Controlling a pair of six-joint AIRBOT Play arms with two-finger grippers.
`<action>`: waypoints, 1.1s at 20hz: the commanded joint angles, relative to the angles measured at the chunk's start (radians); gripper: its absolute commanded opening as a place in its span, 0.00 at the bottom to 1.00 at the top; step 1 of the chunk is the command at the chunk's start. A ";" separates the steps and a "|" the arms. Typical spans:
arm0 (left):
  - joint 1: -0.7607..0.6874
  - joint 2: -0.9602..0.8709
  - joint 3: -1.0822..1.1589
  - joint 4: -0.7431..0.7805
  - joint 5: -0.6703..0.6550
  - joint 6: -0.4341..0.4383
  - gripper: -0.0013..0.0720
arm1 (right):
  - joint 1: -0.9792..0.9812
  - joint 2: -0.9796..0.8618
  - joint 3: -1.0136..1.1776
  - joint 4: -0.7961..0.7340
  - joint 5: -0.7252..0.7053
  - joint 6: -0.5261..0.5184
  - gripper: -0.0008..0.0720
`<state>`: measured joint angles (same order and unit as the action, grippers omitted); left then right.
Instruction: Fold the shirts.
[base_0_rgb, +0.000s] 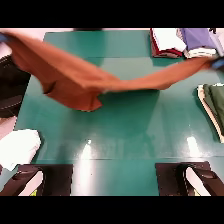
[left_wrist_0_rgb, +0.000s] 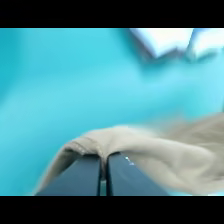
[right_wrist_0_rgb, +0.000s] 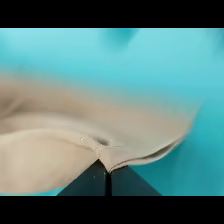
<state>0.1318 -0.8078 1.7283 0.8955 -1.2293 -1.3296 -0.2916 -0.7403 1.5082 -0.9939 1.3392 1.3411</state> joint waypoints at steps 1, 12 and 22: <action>0.000 0.034 0.335 0.061 0.013 -0.072 0.05 | -0.163 0.025 0.325 -0.001 0.025 0.001 0.03; 0.000 -0.069 -0.001 0.129 -0.019 -0.136 0.05 | -0.153 -0.259 0.360 0.031 0.175 0.054 0.03; -0.001 -0.611 -0.428 0.074 0.073 -0.026 0.06 | 0.199 -0.810 0.039 -0.257 0.106 0.089 0.03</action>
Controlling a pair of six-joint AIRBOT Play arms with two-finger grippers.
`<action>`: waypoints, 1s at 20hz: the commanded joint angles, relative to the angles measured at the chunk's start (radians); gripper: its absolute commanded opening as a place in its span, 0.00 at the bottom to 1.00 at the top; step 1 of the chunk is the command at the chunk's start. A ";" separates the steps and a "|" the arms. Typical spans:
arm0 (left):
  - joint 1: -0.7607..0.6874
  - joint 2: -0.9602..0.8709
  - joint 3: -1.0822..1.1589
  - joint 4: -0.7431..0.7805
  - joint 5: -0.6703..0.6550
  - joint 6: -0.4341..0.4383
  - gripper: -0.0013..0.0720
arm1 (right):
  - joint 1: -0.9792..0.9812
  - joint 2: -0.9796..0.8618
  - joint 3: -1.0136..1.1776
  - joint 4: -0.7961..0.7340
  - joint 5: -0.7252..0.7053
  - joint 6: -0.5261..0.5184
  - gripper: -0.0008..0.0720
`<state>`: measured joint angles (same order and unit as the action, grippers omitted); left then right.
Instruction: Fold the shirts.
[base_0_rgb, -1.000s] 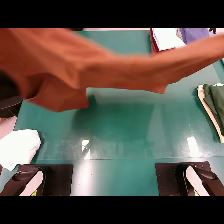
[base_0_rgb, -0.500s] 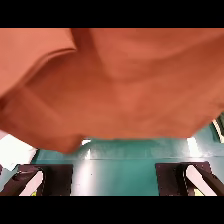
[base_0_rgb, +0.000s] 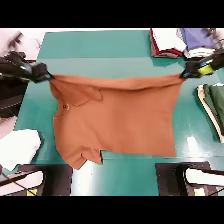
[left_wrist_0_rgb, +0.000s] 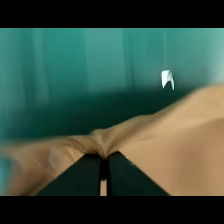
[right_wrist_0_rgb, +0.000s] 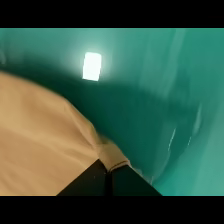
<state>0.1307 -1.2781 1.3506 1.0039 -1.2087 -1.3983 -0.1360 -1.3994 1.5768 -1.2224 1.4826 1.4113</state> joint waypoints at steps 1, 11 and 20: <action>0.000 -0.173 -0.041 -0.059 0.095 0.046 0.06 | 0.043 -0.194 -0.001 -0.025 -0.048 0.025 0.03; 0.001 -0.215 0.102 0.052 -0.024 0.072 0.06 | -0.002 -0.233 0.225 -0.040 0.012 -0.015 0.03; 0.000 -0.214 -0.155 0.089 -0.092 0.071 0.06 | 0.040 -0.002 -0.272 -0.062 -0.167 -0.017 0.03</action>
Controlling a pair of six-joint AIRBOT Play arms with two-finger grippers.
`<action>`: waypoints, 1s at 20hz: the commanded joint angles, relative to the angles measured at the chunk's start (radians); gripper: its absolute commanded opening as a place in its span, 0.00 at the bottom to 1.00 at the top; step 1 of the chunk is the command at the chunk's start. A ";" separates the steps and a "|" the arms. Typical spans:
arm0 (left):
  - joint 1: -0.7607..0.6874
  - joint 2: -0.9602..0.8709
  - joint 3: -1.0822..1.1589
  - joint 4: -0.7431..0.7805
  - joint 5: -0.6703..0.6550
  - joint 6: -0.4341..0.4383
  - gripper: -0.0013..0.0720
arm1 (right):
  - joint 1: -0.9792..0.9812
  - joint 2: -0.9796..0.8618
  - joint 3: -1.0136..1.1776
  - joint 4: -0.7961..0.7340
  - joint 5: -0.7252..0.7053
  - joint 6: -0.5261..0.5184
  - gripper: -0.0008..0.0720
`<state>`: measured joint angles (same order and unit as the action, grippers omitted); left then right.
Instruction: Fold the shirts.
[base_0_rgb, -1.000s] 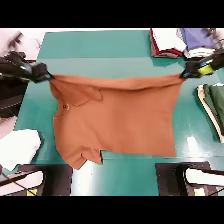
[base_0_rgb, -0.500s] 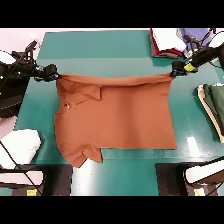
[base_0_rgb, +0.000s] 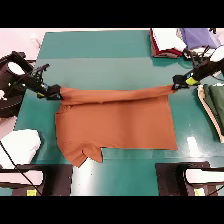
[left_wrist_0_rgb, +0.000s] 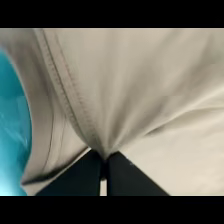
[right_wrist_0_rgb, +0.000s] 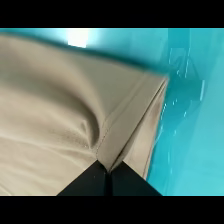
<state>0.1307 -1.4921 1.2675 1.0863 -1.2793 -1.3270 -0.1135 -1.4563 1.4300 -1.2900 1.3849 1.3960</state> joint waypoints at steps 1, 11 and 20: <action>0.000 0.000 -0.083 0.006 -0.022 -0.010 0.06 | 0.019 0.068 -0.154 0.018 -0.088 0.002 0.03; 0.000 0.412 -0.351 0.203 -0.097 -0.138 0.60 | 0.011 0.254 -0.175 0.119 -0.026 0.010 0.56; 0.000 0.723 -0.834 0.129 -0.095 -0.244 0.60 | 0.019 0.320 -0.175 0.121 -0.068 0.009 0.54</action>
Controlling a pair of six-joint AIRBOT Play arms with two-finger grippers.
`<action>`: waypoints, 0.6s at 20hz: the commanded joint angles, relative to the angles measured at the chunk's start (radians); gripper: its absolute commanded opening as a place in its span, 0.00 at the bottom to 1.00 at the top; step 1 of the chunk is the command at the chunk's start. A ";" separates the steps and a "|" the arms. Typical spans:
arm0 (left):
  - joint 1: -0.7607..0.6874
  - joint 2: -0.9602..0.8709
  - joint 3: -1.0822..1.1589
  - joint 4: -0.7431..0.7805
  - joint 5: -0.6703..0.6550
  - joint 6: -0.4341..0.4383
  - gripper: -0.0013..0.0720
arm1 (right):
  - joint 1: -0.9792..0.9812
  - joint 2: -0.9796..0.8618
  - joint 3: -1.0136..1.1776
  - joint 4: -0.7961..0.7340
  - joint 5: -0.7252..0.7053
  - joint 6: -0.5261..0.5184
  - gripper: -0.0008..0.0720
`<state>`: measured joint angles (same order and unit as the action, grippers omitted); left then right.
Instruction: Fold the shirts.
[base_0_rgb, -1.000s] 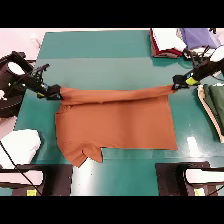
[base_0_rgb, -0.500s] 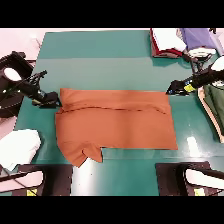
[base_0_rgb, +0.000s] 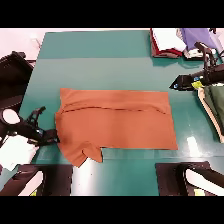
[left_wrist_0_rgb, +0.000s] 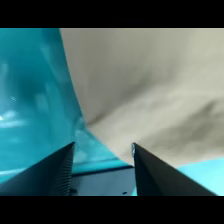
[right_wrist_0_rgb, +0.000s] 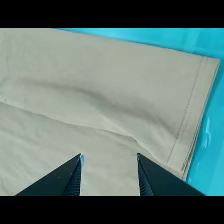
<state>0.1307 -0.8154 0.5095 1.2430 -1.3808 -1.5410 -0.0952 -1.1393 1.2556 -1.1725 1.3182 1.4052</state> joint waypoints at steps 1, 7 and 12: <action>0.000 0.046 -0.080 -0.027 0.014 -0.031 0.60 | 0.000 -0.001 0.000 0.003 0.003 0.000 0.54; 0.000 0.046 -0.146 -0.109 0.096 -0.056 0.60 | 0.000 0.001 0.000 0.002 0.002 -0.001 0.54; 0.000 0.046 -0.203 -0.201 0.130 -0.047 0.33 | -0.006 0.002 0.000 0.000 0.020 -0.014 0.54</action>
<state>0.1303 -0.7708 0.3340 1.0885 -1.2713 -1.5917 -0.0959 -1.1389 1.2552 -1.1702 1.3212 1.4044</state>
